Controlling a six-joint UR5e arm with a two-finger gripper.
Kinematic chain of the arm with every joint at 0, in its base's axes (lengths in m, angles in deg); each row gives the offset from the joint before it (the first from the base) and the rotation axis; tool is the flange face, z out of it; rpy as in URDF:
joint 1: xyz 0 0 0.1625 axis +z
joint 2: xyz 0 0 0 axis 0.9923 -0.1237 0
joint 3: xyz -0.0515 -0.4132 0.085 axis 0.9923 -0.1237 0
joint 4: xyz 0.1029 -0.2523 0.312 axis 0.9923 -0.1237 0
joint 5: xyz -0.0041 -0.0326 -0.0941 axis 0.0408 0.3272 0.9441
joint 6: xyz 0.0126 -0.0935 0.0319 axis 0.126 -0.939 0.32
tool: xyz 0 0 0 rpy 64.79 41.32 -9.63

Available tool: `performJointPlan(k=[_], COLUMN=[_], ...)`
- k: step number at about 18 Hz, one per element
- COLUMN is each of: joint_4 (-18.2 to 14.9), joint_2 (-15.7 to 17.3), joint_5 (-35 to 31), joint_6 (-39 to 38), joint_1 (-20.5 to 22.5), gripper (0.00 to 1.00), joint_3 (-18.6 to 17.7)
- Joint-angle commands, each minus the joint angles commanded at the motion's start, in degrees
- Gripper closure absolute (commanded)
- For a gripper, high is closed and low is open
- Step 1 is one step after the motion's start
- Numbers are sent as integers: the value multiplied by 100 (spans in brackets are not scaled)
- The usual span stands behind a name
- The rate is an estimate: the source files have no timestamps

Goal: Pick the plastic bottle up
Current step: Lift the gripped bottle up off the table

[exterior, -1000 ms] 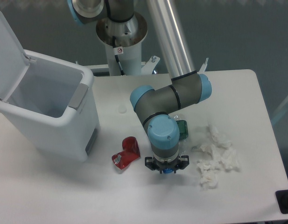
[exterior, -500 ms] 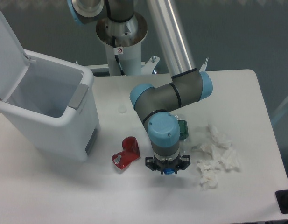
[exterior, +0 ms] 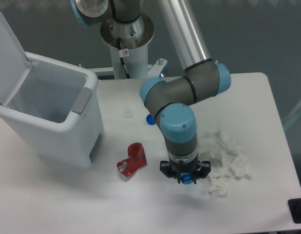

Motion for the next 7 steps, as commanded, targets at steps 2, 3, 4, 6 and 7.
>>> performJointPlan(k=[2,3,4,6,7], joint_4=[-264,-343,-379,-388,-397], joint_2=[97,150,176,185,194], joint_5=[105,114,106,106,88], joint_6=[359,474,528,537,537], joint_1=[62,97,98,98,98], gripper=[100,100,100,100,100], joint_3=[62,62,62,62,62])
